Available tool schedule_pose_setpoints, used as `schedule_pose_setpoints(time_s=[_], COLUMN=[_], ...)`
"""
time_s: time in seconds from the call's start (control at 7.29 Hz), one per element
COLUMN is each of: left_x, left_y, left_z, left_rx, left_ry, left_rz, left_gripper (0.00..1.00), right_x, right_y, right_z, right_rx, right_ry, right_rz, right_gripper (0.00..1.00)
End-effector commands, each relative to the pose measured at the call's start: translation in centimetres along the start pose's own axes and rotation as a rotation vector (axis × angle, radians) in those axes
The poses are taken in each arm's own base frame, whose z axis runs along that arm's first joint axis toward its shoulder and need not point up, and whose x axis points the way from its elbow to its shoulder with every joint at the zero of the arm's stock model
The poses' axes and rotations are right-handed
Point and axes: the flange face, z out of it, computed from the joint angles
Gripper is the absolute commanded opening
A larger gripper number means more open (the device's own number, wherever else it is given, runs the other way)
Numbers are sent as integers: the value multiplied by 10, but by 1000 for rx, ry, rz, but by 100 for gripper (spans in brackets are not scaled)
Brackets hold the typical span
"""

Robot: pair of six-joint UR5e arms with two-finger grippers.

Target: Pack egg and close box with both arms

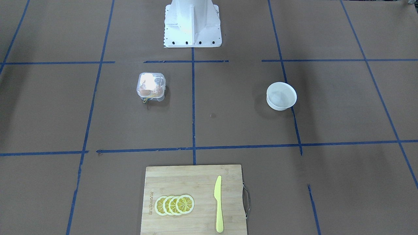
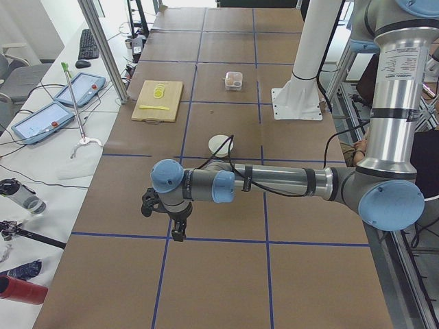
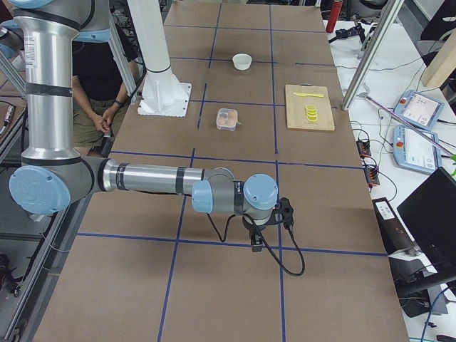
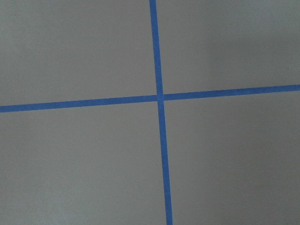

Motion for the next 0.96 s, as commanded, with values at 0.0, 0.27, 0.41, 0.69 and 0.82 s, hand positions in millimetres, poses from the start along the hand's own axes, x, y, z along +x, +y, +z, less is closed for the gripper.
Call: schedule_pose_setpoints(time_s=[0.0, 0.27, 0.41, 0.69, 0.82], left_x=[1, 0, 0, -2, -2], left_y=[-2, -3, -3, -2, -2], left_z=[-5, -7, -6, -5, -5], left_rx=[11, 14, 14, 11, 11], left_ry=[-3, -3, -3, -3, -3], left_rz=[0, -1, -1, -4, -4], left_gripper=[100, 100, 100, 100, 100], right_x=[3, 5, 6, 10, 13], right_y=[3, 3, 3, 5, 6], right_z=[-4, -4, -7, -11, -12], right_rx=[9, 9, 13, 19, 20], right_ry=[6, 6, 12, 14, 19], right_rz=[5, 12, 27, 49, 65], right_gripper=[100, 100, 100, 100, 100])
